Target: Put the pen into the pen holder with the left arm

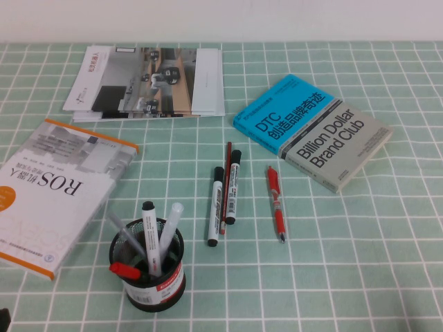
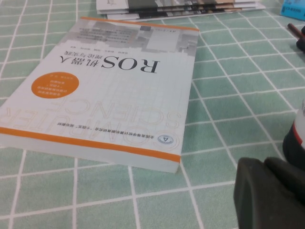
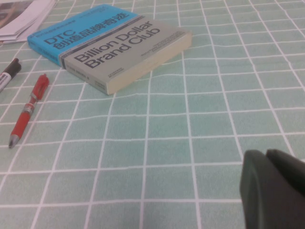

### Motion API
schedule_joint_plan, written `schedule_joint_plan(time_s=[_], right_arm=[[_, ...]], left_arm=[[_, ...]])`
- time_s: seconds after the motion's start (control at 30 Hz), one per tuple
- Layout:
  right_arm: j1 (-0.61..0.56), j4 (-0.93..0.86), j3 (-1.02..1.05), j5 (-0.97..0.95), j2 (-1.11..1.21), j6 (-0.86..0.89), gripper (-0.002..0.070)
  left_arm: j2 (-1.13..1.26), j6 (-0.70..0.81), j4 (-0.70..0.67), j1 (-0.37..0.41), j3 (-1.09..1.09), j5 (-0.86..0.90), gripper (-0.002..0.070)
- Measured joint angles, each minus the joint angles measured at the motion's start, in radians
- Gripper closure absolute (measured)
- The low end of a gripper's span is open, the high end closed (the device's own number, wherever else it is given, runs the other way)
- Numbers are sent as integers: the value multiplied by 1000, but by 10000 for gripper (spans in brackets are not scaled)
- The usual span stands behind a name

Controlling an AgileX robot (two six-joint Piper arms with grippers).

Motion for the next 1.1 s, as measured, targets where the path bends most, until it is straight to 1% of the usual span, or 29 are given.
schedule_joint_plan(time_s=[0.1, 0.2, 0.37, 0.43, 0.57, 0.63, 0.77, 0.9, 0.97, 1.03, 1.1], right_arm=[[0, 0, 0, 0, 0, 0, 696], [0, 0, 0, 0, 0, 0, 696], [0, 0, 0, 0, 0, 0, 696], [0, 0, 0, 0, 0, 0, 696], [0, 0, 0, 0, 0, 0, 696], [0, 0, 0, 0, 0, 0, 696], [0, 0, 0, 0, 0, 0, 696], [0, 0, 0, 0, 0, 0, 696], [0, 0, 0, 0, 0, 0, 696], [0, 0, 0, 0, 0, 0, 696], [0, 0, 0, 0, 0, 0, 696]], left_arm=[[0, -50, 0, 0, 2, -24, 679], [0, -149, 0, 0, 4, -89, 679], [0, -435, 0, 0, 4, -190, 679], [0, -506, 0, 0, 4, -206, 679], [0, -559, 6, 0, 4, -229, 679], [0, -586, -16, -2, -11, -169, 679], [44, -580, -30, -9, -159, 27, 679], [201, -535, -35, -9, -348, 154, 679], [311, -476, -58, -9, -446, 212, 679], [419, -384, -100, -9, -538, 273, 679], [530, -249, -162, -9, -630, 332, 679]])
